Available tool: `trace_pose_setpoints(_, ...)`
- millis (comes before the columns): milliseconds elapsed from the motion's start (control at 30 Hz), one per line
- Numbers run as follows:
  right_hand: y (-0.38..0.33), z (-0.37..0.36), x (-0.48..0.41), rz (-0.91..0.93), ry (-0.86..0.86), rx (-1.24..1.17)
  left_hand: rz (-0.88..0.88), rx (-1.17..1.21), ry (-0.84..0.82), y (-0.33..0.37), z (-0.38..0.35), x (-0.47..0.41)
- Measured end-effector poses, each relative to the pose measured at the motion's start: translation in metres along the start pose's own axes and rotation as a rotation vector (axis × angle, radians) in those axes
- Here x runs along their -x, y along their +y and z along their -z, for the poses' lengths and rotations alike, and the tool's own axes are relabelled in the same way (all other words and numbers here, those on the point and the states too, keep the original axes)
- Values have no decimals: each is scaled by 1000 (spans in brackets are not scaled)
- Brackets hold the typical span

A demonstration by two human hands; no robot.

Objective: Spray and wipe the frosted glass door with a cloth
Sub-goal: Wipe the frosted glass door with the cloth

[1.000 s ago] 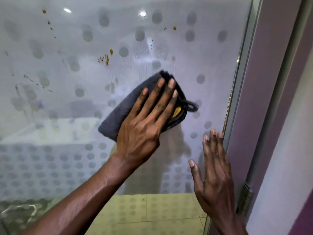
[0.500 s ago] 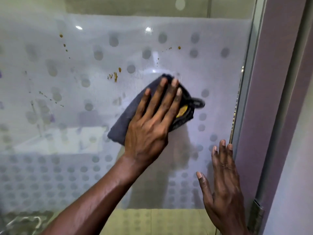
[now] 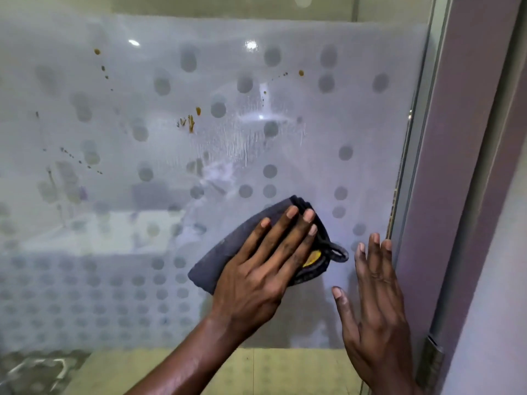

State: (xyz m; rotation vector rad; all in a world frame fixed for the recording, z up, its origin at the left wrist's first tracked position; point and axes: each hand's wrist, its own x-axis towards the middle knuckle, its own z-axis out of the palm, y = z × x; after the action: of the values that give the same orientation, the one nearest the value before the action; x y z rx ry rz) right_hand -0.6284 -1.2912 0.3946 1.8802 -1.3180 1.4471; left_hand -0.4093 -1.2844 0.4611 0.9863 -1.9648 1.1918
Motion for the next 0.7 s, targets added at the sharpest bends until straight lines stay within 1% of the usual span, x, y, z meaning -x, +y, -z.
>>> trace_pose_setpoints(233, 0, -1, -1, 7, 19, -24, 80, -38, 203, -53, 38, -120)
trace_pose_setpoints(300, -1, -1, -1, -6, 19, -33, 94, -46, 210, -65, 49, -150)
trace_pose_setpoints(367, -2, -1, -2, -9, 21, -33, 87, -55, 199, -67, 52, -159)
trace_pose_setpoints(467, -2, -2, -2, -4, 27, -15, 78, -69, 166, -54, 42, -131)
trace_pose_setpoints(633, -5, 1, -8, 34, 2, 3, 83, -88, 65, -12, 12, -38)
trace_pose_setpoints(700, -6, 1, -13, 45, -10, 13, 73, -84, 40, -13, 12, -29)
